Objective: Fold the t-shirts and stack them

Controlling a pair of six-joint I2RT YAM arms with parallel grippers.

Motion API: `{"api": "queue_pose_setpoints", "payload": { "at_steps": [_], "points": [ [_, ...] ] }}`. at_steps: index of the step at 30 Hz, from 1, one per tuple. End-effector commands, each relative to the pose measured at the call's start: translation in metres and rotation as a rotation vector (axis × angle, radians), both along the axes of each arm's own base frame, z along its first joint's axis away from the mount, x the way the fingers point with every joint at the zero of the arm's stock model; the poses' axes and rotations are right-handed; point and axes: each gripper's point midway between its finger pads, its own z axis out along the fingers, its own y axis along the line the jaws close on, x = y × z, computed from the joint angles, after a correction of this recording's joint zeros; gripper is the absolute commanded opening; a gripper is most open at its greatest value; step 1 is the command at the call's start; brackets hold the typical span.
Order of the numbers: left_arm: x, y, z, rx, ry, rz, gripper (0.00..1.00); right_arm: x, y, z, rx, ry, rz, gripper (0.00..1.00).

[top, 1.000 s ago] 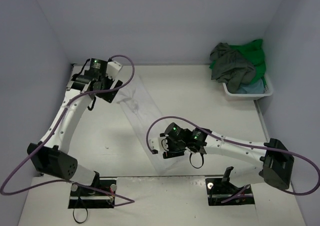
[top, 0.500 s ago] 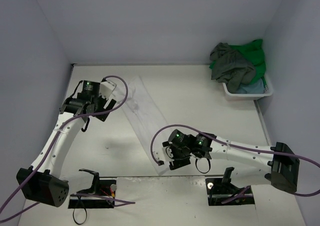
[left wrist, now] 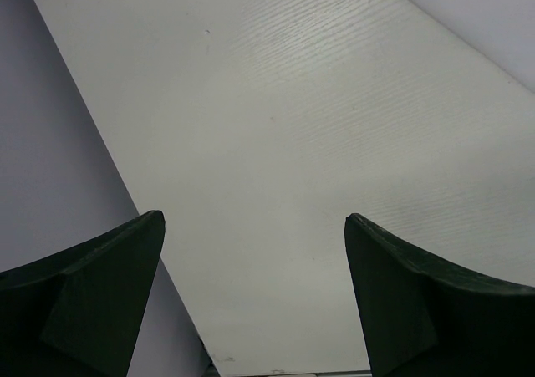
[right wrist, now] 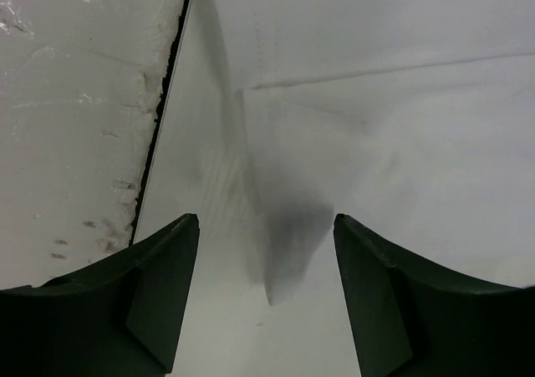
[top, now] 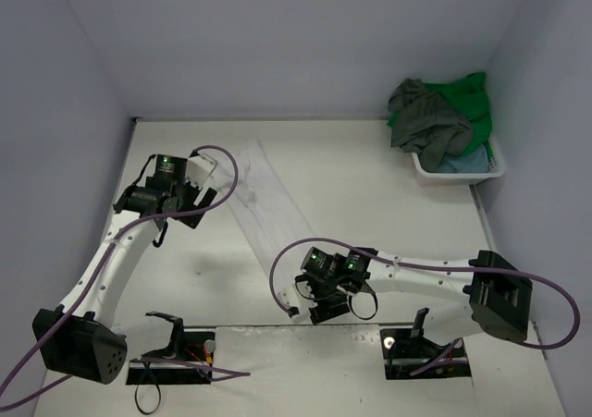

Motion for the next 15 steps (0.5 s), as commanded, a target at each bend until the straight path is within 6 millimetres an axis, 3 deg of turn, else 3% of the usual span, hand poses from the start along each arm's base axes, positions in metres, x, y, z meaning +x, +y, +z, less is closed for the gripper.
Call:
{"api": "queue_pose_setpoints", "payload": {
  "at_steps": [1,15],
  "points": [
    [0.010,-0.003,0.014,-0.030,-0.078,0.000,0.83,-0.007,0.010,0.000,0.012,0.037,0.021,0.62],
    [0.012,-0.005,0.000,-0.031,-0.061,-0.014,0.83,-0.009,0.025,-0.015,-0.001,0.070,0.030,0.57]
  ]
}}
